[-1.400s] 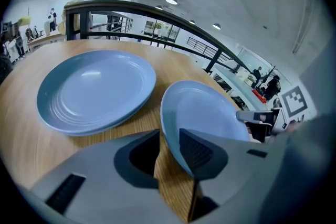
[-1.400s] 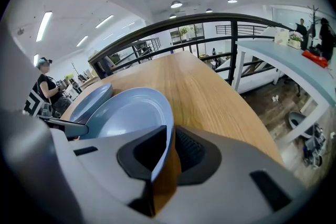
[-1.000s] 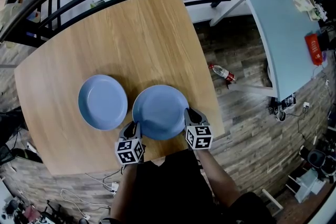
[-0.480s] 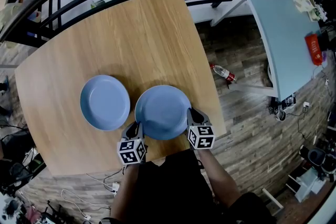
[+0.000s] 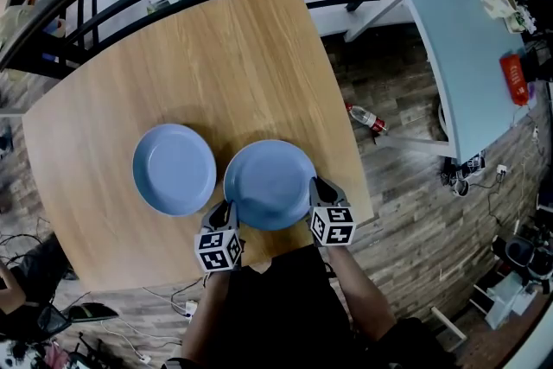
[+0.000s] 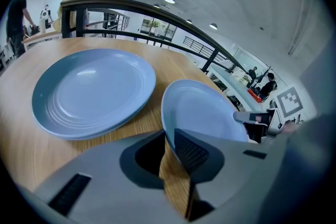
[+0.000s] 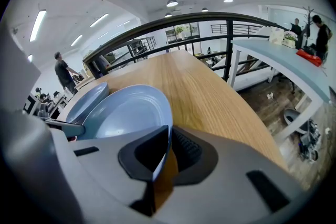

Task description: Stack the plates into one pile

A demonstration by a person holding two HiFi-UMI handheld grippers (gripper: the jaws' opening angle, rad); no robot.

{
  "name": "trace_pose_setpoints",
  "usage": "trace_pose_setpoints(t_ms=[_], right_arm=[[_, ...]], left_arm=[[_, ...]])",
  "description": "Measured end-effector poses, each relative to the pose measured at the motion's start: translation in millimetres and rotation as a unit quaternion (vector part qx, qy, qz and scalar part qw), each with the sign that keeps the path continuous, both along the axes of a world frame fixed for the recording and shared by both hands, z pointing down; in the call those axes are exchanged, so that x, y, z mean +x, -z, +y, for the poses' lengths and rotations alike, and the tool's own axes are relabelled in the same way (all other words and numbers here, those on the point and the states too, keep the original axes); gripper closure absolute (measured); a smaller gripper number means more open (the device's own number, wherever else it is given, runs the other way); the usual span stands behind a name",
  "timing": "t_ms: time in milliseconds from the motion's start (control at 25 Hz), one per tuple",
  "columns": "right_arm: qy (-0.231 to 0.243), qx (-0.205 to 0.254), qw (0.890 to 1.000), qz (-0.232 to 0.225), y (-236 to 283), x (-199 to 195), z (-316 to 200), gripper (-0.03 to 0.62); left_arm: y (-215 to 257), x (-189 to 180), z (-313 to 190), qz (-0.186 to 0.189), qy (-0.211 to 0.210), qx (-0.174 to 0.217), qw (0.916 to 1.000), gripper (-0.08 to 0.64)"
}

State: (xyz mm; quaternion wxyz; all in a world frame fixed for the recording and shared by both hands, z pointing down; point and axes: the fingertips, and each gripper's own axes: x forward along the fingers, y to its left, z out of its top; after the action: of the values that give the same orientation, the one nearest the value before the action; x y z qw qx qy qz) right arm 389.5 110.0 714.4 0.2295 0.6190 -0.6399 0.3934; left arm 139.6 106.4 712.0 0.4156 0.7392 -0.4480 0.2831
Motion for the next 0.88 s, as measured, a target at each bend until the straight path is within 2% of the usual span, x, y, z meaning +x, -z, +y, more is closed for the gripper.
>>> trace_pose_setpoints(t_ms=[880], right_arm=[[-0.044,0.01,0.999,0.021,25.2,-6.0,27.7,0.551]], left_arm=[[18.4,-5.1,9.7,0.022,-0.043,0.012,0.9987,0.491]])
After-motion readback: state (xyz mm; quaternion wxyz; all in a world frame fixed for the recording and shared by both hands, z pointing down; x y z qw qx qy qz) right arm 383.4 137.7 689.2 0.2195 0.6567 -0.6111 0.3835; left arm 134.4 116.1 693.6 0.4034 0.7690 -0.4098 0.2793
